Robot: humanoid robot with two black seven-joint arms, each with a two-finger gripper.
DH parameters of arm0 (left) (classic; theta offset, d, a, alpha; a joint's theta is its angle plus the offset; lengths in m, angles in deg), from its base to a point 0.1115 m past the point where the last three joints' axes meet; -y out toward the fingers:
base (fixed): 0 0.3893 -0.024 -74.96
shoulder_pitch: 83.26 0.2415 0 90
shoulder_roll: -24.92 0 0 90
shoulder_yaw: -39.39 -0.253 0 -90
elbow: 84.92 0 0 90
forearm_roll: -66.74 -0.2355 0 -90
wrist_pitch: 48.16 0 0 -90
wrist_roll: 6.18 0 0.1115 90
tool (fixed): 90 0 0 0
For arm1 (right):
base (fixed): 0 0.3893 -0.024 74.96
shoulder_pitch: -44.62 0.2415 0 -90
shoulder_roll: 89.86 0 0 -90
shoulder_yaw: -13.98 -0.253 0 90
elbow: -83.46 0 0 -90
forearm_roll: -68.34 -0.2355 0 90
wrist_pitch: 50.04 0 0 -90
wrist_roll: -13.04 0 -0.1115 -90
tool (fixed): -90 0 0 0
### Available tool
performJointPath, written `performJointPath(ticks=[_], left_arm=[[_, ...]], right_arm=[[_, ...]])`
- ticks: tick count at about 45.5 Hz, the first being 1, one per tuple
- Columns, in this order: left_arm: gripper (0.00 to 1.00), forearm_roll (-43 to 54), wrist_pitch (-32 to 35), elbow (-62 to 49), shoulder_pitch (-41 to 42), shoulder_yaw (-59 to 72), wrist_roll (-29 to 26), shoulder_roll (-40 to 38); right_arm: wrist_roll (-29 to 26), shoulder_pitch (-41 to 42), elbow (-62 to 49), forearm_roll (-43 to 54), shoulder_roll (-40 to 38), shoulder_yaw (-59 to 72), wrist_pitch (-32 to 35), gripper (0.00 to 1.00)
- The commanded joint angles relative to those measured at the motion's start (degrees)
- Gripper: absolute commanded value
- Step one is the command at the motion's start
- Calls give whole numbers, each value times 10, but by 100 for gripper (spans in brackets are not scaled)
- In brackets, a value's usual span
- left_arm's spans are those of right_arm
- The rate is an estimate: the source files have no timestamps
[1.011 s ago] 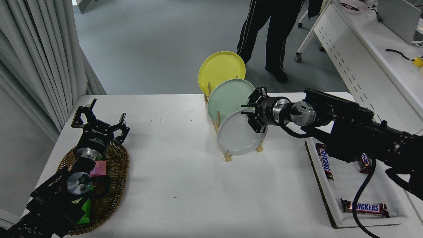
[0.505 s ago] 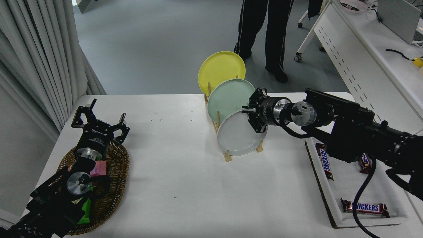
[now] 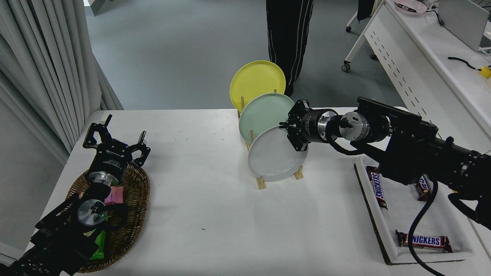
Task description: Place the plate on the table
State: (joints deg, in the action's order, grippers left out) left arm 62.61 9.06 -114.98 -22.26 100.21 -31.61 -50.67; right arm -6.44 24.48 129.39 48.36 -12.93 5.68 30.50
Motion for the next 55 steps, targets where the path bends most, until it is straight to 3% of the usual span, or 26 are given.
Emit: performJointPath(ticks=[1,19,39,46,55], left_arm=[[100,0,0,0,0,0,0,0],[100,0,0,0,0,0,-1,0],[100,0,0,0,0,0,-1,0],[100,0,0,0,0,0,0,0],[100,0,0,0,0,0,-1,0]], right_arm=[[-20,19,0,-9,-4,-21,-2,0],[-56,29,76,-62,-23,-132,-83,0],[-56,62,171,-256,-24,-146,-353,0],[-55,56,169,-259,1,-143,-355,0],[-57,-13,202,-223,19,-131,-355,0]])
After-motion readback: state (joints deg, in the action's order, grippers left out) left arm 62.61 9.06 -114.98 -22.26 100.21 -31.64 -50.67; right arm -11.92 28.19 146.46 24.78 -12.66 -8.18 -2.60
